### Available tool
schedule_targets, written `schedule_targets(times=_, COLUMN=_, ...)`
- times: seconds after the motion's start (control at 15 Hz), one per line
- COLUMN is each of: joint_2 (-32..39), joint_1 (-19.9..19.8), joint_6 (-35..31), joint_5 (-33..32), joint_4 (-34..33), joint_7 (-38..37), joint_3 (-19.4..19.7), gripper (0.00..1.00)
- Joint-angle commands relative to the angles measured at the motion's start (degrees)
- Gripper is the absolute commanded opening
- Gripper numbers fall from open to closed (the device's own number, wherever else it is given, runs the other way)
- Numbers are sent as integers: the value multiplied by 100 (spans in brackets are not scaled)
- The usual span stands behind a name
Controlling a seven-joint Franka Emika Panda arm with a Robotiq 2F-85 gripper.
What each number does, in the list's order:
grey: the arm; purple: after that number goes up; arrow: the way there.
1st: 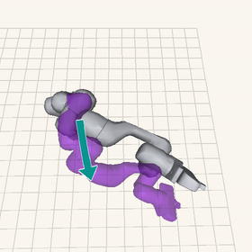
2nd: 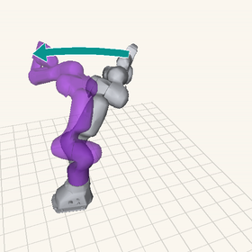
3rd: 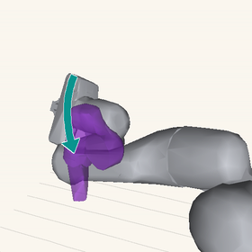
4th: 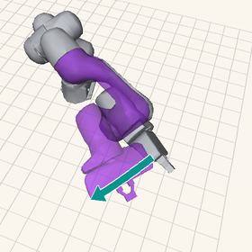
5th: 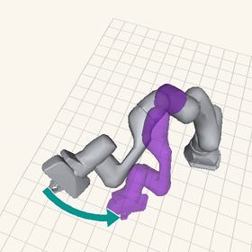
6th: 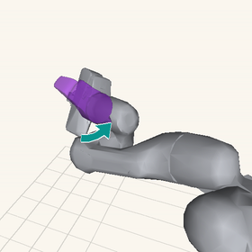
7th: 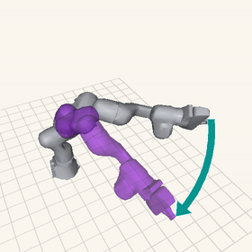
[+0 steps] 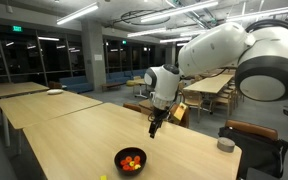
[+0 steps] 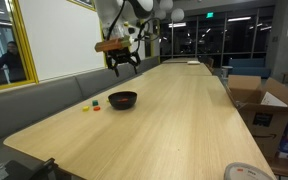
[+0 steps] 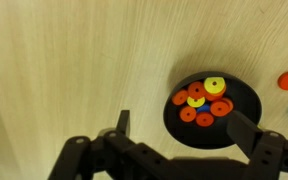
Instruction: Pick up the orange object from the right and yellow object from the left near the bowl and put them in the bowl
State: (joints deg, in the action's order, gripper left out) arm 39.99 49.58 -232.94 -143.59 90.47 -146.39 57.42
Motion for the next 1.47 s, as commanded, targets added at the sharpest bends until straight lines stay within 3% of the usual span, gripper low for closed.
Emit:
schedule_targets(times=0.0, joint_2=-411, joint_1=1126, joint_6=-316, joint_5=-24, joint_4=930, joint_7=-31, joint_3=1541, gripper=100)
schedule_targets(times=0.27, joint_2=-775, joint_1=2449, joint_6=-659, joint_5=-14, joint_4=2032, joint_7=558, joint_3=3244, gripper=100)
schedule_targets(times=0.67, joint_2=-1293, joint_1=4435, joint_6=-544, joint_5=-15, joint_4=3478, joint_7=1457, joint_3=5747, gripper=100)
schedule_targets(times=0.73, joint_2=-1342, joint_1=4698, joint_6=-579, joint_5=-8, joint_4=3647, joint_7=1620, joint_3=6150, gripper=100)
schedule_targets(times=0.8, joint_2=-964, joint_1=4651, joint_6=-856, joint_5=482, joint_4=3899, joint_7=2312, joint_3=6542, gripper=100)
schedule_targets(times=0.93, joint_2=-826, joint_1=4849, joint_6=-1239, joint_5=743, joint_4=4303, joint_7=3118, joint_3=7231, gripper=100)
schedule_targets(times=1.0, joint_2=-1407, joint_1=5513, joint_6=-890, joint_5=205, joint_4=4468, joint_7=2902, joint_3=7702, gripper=100)
schedule_targets(times=1.2, joint_2=-1346, joint_1=5846, joint_6=-985, joint_5=-125, joint_4=4824, joint_7=3169, joint_3=8411, gripper=100)
schedule_targets(times=1.27, joint_2=-1189, joint_1=5788, joint_6=-1052, joint_5=-308, joint_4=4869, joint_7=3047, joint_3=8439, gripper=100)
schedule_targets(times=1.4, joint_2=-938, joint_1=5310, joint_6=-989, joint_5=-104, joint_4=5160, joint_7=3214, joint_3=7994, gripper=100)
